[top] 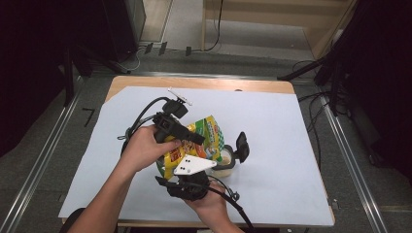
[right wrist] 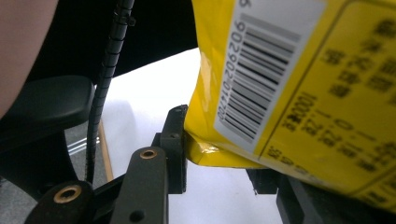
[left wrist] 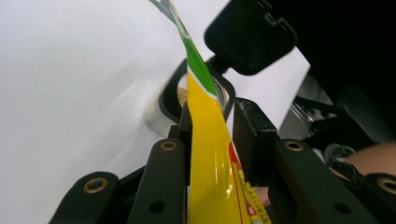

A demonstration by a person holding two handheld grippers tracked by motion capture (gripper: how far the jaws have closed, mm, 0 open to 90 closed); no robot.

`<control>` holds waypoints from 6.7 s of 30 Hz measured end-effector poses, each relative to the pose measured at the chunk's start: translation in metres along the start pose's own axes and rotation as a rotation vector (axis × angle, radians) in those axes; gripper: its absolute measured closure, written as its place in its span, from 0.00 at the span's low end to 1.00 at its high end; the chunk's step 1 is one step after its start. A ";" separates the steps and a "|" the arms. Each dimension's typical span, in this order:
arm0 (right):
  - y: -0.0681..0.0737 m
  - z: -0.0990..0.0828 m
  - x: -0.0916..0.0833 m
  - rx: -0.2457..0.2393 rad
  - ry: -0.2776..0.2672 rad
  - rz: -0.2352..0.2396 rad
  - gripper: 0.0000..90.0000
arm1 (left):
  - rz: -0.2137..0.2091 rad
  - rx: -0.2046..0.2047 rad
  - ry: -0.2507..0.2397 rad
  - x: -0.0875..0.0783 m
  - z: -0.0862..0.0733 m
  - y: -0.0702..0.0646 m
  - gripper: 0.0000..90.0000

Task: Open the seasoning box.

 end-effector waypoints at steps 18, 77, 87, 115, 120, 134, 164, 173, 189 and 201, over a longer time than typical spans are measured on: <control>0.004 0.001 -0.001 -0.011 -0.001 -0.003 0.75 | 0.095 0.014 0.007 -0.002 0.003 -0.007 0.92; 0.001 0.000 0.000 0.011 0.001 -0.010 0.77 | -0.051 -0.085 -0.002 0.001 0.008 -0.009 0.91; 0.003 0.003 -0.001 0.004 -0.006 -0.009 0.77 | -0.043 -0.073 -0.017 -0.002 0.009 -0.010 0.91; 0.002 0.005 -0.001 -0.003 -0.009 -0.010 0.77 | -0.036 -0.060 -0.047 -0.006 0.011 -0.011 0.90; 0.002 0.005 -0.001 -0.002 -0.009 -0.011 0.77 | -0.036 -0.060 -0.047 -0.005 0.011 -0.011 0.90; 0.001 0.006 -0.001 -0.001 -0.009 -0.009 0.77 | -0.032 -0.058 -0.054 -0.006 0.011 -0.010 0.90; 0.001 0.007 0.000 -0.002 -0.009 -0.012 0.77 | -0.021 -0.051 -0.070 -0.007 0.012 -0.010 0.89; 0.002 0.007 -0.001 0.001 -0.009 -0.007 0.77 | -0.017 -0.051 -0.070 -0.007 0.012 -0.009 0.89; 0.002 0.007 0.000 0.006 -0.007 -0.006 0.77 | -0.015 -0.047 -0.069 -0.007 0.012 -0.009 0.89; 0.001 0.007 0.000 0.001 -0.009 -0.008 0.77 | -0.014 -0.047 -0.072 -0.006 0.012 -0.009 0.89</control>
Point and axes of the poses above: each handheld gripper's, and its own axes: x roughly forward along the jaws, z roughly out of its top, y roughly to its left, the point moved 6 cm from there along x, roughly forward along the jaws, and after that the axes turned 5 degrees about x, right-handed, at the moved point
